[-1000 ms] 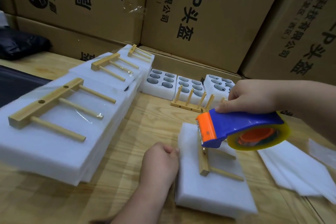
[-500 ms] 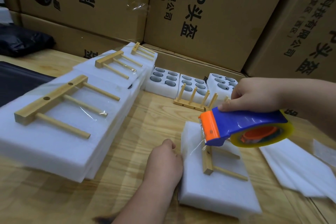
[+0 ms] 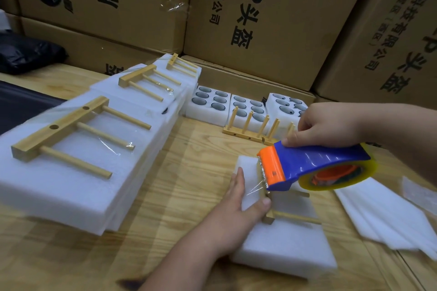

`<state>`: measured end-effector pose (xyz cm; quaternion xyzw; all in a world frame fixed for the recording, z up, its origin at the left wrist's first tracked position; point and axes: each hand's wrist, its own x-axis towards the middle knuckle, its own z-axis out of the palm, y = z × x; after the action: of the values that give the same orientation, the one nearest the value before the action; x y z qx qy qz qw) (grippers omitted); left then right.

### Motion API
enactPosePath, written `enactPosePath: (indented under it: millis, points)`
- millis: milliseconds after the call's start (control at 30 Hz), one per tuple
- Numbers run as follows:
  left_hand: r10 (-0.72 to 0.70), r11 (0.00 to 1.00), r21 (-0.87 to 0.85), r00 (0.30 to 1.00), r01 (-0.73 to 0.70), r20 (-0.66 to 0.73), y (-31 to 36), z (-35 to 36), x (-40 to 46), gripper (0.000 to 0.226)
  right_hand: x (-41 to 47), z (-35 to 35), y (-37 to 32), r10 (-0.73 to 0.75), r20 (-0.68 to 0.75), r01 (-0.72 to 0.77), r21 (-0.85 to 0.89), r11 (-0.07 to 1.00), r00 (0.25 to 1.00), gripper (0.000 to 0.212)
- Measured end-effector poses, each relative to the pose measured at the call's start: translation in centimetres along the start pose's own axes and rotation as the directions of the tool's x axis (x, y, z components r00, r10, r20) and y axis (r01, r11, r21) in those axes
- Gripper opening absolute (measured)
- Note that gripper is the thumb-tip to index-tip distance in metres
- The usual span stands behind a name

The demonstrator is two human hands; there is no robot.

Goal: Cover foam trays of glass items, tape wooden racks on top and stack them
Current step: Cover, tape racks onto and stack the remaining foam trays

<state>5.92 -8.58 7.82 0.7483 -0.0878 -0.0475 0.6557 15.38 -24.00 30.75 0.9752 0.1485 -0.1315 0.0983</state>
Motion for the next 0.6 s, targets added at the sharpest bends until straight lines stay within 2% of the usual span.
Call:
enactPosePath:
  millis: [100, 233, 267, 333, 367, 400, 600]
  points:
    - [-0.073, 0.997, 0.013, 0.997, 0.073, -0.006, 1.4, -0.3, -0.3, 0.108, 0.0, 0.2, 0.4, -0.013, 0.004, 0.013, -0.001, 1.000, 1.000, 0.063]
    - [-0.007, 0.976, 0.216, 0.992, 0.034, -0.127, 4.3, 0.9, 0.7, 0.135, 0.1, 0.5, 1.0, -0.045, -0.012, 0.045, 0.010, 0.999, 0.999, 0.064]
    - [0.036, 0.965, 0.260, 0.993, -0.005, -0.116, 4.9, 1.2, 1.3, 0.129, 0.1, 0.6, 1.1, -0.052, -0.016, 0.052, 0.017, 0.998, 0.999, 0.065]
    - [0.115, 0.963, 0.248, 0.993, -0.106, -0.020, 5.5, 1.3, 2.5, 0.086, 0.1, 0.6, 1.4, -0.060, -0.017, 0.061, 0.035, 0.998, 0.998, 0.065]
    - [0.115, 0.964, 0.239, 0.993, -0.117, 0.024, 5.6, 1.1, 2.9, 0.070, 0.1, 0.6, 1.5, -0.061, -0.015, 0.062, 0.043, 0.997, 0.998, 0.065]
    - [0.107, 0.968, 0.222, 0.993, -0.117, 0.055, 5.4, 0.7, 3.2, 0.063, 0.0, 0.6, 1.6, -0.062, -0.013, 0.063, 0.050, 0.997, 0.998, 0.064]
    - [0.173, 0.941, 0.284, 0.983, -0.184, 0.062, 3.7, 0.0, 4.2, 0.081, 0.1, 1.0, 1.8, -0.108, -0.044, 0.109, 0.026, 0.994, 0.993, 0.066]
